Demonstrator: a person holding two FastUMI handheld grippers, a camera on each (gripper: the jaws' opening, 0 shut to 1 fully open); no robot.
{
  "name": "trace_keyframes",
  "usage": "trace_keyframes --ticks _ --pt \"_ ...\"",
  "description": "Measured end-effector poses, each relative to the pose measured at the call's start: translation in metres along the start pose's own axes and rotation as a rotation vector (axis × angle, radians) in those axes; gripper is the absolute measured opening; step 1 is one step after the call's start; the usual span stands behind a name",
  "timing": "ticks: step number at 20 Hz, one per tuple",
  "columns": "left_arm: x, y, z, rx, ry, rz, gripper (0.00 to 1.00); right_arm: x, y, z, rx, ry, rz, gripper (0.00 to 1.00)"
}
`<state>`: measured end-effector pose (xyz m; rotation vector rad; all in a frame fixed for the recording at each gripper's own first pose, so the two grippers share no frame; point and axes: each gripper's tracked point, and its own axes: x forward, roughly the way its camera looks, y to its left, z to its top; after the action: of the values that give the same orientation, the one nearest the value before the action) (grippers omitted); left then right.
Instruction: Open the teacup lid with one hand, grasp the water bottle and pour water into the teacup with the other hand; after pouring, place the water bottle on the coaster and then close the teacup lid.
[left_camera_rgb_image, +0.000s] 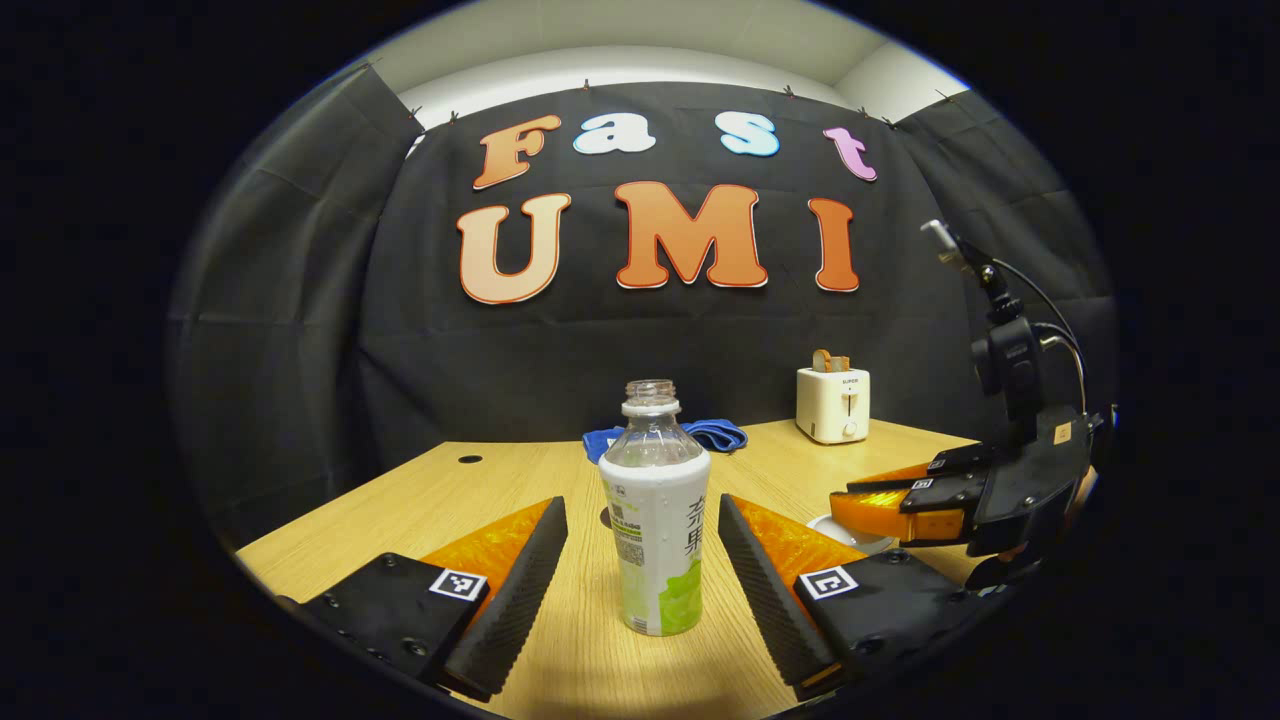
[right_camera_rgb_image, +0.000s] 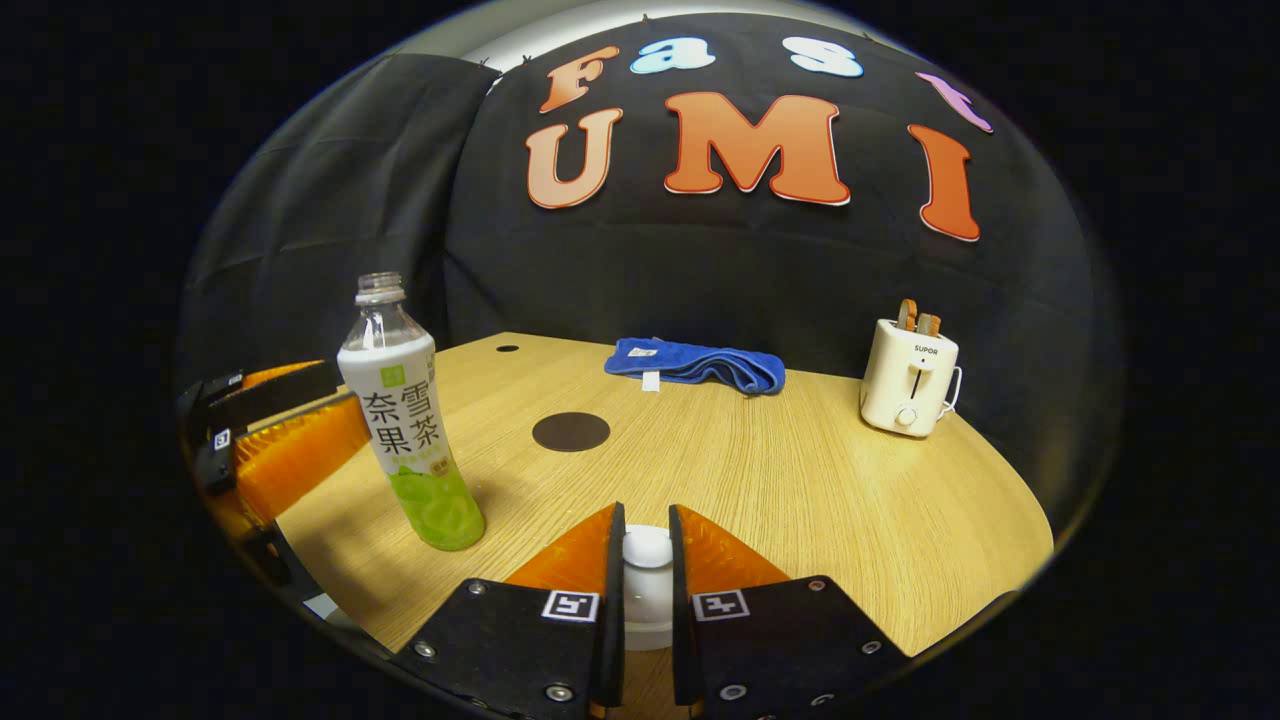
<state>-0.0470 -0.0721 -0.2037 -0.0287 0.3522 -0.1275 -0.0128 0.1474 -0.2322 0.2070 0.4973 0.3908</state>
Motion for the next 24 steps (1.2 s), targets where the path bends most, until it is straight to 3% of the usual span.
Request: trace_keyframes --ticks 11,15,19,24 --pt "0.024 -0.005 -0.040 -0.041 0.104 -0.014 0.98 -0.022 -0.033 0.031 0.017 -0.088 -0.063 0.19" --pt "0.031 -0.003 -0.049 -0.099 0.125 -0.012 0.92 -0.025 -0.043 0.030 0.029 -0.090 -0.088 0.19" --pt "0.033 0.006 -0.052 -0.133 0.131 0.021 0.73 -0.028 -0.046 0.034 0.043 -0.106 -0.094 0.20" --pt "0.039 0.019 -0.050 -0.121 0.144 0.066 0.65 -0.034 -0.055 0.037 0.047 -0.122 -0.114 0.19"
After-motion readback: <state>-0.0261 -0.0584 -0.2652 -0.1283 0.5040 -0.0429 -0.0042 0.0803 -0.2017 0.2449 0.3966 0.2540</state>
